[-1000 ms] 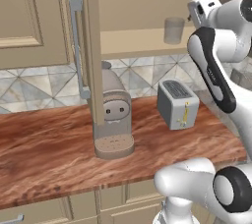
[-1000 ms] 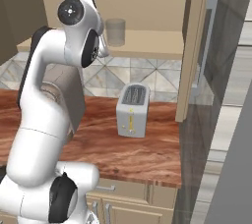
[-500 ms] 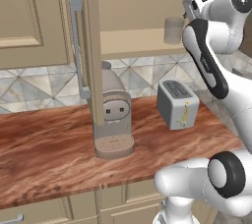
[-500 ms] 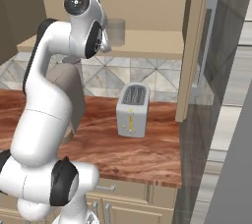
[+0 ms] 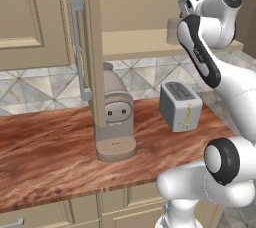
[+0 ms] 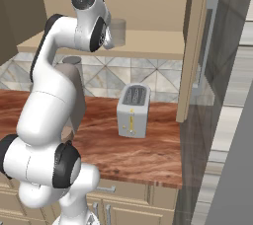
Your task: There is a bowl on the dining counter. Grab a lemon wedge from the fridge and place it in the bowl. Then get the liquor bottle and glass cup from the cabinet and place them next to the bowl.
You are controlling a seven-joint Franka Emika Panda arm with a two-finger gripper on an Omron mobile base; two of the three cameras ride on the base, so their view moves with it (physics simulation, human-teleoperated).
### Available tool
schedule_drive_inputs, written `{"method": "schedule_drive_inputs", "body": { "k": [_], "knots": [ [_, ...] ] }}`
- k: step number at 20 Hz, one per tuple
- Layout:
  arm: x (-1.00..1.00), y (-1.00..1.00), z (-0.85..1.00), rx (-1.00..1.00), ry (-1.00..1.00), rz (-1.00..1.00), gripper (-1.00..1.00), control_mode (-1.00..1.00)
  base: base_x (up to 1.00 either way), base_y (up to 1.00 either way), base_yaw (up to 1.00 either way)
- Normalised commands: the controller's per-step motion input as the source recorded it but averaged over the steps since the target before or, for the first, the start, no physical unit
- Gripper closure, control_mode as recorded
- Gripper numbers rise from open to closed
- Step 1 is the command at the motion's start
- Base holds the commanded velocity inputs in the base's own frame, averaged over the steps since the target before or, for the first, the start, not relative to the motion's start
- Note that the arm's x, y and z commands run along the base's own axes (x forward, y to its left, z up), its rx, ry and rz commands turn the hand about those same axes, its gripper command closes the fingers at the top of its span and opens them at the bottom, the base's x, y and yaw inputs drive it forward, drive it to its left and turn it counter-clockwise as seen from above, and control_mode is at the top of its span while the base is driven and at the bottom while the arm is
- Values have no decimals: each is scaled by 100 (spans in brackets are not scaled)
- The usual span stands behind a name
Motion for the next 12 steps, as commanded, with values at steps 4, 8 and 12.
{"method": "schedule_drive_inputs", "body": {
  "k": [4, 8, 12],
  "knots": [
    [22, 0, -5, 0, 3, 0, -100, -100, 0, 0, 0],
    [19, 0, -5, 0, 2, 0, -100, -100, 0, 0, 0],
    [20, 0, -9, 0, 2, 0, -100, -100, 0, 0, 0]
  ]
}}
